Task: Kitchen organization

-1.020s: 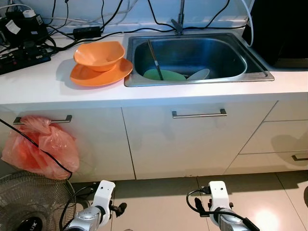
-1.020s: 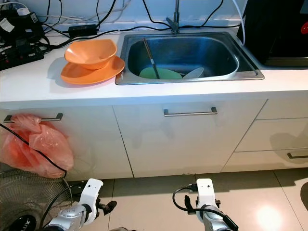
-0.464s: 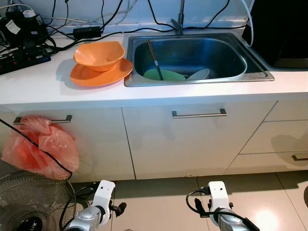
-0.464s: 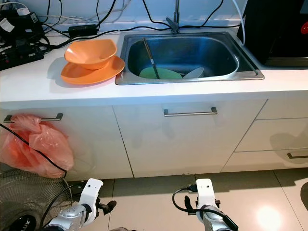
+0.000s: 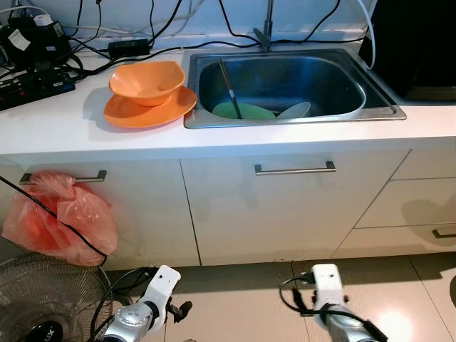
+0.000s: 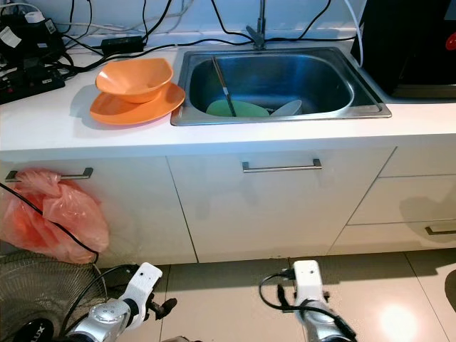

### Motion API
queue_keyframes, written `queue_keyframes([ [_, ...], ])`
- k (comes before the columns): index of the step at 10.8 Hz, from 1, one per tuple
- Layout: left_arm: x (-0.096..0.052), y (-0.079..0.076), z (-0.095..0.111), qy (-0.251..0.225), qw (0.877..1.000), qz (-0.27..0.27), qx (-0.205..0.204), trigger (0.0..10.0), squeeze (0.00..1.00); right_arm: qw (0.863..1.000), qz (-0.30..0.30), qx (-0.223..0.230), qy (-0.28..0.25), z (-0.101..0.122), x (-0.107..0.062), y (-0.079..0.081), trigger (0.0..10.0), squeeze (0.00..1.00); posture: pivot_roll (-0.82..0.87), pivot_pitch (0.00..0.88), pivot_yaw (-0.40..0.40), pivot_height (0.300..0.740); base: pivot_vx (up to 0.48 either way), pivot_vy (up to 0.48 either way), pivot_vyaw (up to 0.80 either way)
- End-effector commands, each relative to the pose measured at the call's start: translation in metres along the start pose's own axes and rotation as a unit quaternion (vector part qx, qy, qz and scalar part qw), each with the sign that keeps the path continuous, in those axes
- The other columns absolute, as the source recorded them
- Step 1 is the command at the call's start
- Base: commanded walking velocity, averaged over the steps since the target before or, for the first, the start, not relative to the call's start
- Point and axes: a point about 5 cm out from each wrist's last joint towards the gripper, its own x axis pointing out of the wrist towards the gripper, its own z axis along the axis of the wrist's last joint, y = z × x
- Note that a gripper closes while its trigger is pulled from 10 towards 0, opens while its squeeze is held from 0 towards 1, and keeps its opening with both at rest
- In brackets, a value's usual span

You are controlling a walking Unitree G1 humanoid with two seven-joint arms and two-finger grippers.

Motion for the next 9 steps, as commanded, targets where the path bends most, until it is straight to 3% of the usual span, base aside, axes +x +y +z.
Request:
queue_keyframes([
  [1, -0.001, 0.001, 0.002, -0.015, 1.000, 0.000, 0.001, 10.0, 0.00, 0.999, 0.011, 0.021, -0.035, 0.014, 0.002, 0.001, 10.0, 0.00, -0.01, 0.000, 0.030, 0.740, 0.000, 0.000, 0.00],
  [3, -0.002, 0.004, 0.010, -0.064, 0.997, 0.033, 0.019, 10.0, 0.00, 0.995, 0.016, 0.042, -0.093, 0.034, 0.001, -0.004, 10.0, 0.00, -0.01, 0.000, 0.027, 0.740, 0.000, 0.000, 0.00],
  [4, -0.005, 0.008, 0.021, -0.102, 0.984, 0.079, 0.120, 10.0, 0.00, 0.991, 0.000, 0.050, -0.126, 0.047, 0.000, -0.010, 10.0, 0.00, -0.01, 0.002, 0.027, 0.740, 0.000, 0.000, 0.00],
  [7, -0.010, 0.008, 0.028, -0.166, 0.973, 0.108, 0.122, 10.0, 0.00, 0.972, -0.001, 0.065, -0.226, 0.088, -0.014, -0.018, 10.0, 0.00, -0.01, 0.021, 0.017, 0.740, 0.000, 0.000, 0.00],
  [9, -0.014, 0.007, 0.030, -0.204, 0.962, 0.137, 0.121, 10.0, 0.00, 0.949, -0.006, 0.045, -0.311, 0.121, -0.040, -0.010, 10.0, 0.00, -0.01, 0.027, 0.017, 0.740, 0.000, 0.000, 0.00],
])
